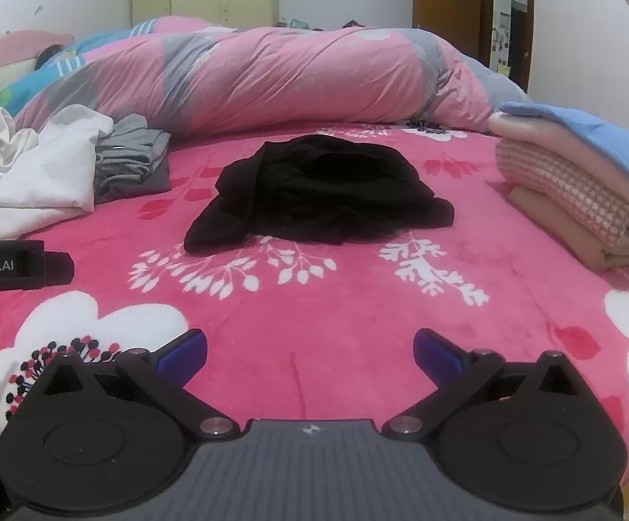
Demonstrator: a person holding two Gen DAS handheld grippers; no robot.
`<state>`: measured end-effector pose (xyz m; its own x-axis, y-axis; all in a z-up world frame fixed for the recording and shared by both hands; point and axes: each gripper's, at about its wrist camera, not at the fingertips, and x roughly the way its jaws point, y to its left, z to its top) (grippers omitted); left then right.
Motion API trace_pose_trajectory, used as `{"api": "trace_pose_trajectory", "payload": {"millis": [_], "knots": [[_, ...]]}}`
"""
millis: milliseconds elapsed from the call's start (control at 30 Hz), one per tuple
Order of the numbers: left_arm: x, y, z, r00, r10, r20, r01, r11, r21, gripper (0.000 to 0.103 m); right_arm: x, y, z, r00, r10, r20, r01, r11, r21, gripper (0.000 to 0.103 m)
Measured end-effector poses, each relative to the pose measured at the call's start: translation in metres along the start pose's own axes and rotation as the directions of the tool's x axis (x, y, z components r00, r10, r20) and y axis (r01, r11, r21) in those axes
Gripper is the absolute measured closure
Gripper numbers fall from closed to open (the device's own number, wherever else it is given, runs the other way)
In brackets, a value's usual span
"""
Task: Fold clothes
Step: 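Move both grippers toward the black garment on the bed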
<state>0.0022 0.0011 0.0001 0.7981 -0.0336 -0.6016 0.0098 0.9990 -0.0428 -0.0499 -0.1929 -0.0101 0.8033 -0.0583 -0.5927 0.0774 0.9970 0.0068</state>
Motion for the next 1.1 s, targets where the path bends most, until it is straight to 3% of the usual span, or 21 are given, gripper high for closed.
{"api": "trace_pose_trajectory", "payload": {"millis": [633,900,1100], "knots": [[-0.001,0.006,-0.005,0.999,-0.045,0.027,0.044,0.998,0.04,0.0,-0.001,0.007,0.004,0.999,-0.036,0.003,0.036,0.999,0.018,0.0],[0.005,0.01,-0.009,0.997,-0.05,-0.053,0.051,0.999,0.002,0.0,-0.003,0.004,0.001,0.999,-0.032,0.001,0.032,0.998,0.056,0.0],[0.006,0.011,-0.013,0.998,-0.004,-0.065,0.004,1.0,0.002,0.0,-0.002,0.003,-0.002,0.997,-0.077,-0.013,0.078,0.996,0.053,0.0]]}}
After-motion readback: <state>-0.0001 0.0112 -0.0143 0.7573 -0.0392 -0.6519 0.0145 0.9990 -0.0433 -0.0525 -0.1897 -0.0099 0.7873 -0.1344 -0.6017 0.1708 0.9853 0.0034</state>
